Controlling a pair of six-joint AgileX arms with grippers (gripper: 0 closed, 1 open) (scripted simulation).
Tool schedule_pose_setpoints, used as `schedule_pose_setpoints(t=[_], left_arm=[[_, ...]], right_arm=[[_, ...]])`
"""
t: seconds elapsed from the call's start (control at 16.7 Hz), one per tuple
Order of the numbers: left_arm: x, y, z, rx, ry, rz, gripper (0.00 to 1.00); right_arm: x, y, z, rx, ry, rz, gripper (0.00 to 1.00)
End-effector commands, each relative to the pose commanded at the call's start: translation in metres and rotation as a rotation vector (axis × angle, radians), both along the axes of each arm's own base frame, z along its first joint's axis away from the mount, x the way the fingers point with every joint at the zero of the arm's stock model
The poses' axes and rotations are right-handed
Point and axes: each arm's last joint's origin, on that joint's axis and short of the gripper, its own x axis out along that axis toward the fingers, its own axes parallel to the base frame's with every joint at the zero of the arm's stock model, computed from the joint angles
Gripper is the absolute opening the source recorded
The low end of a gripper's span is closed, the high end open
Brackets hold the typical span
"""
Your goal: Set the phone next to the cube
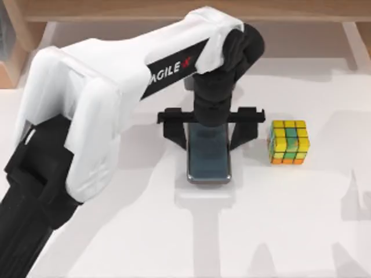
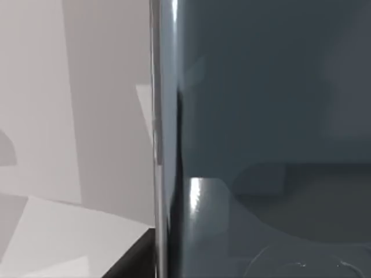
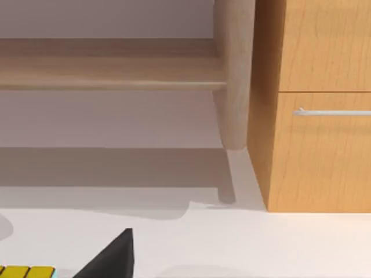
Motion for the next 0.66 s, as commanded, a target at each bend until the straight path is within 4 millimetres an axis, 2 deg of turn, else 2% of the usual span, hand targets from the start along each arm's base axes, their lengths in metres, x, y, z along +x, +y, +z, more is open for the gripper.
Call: schedule_pose_setpoints(t=[0.3,0.66], left_arm=[[0.0000,0.0000,0.0000,0.000,0.000,0.000,0.98],[0.0000,0.0000,0.0000,0.000,0.000,0.000,1.00]], right_arm=[[0.0000,0.0000,0.0000,0.000,0.000,0.000,1.00],[0.0000,0.0000,0.0000,0.000,0.000,0.000,1.00]])
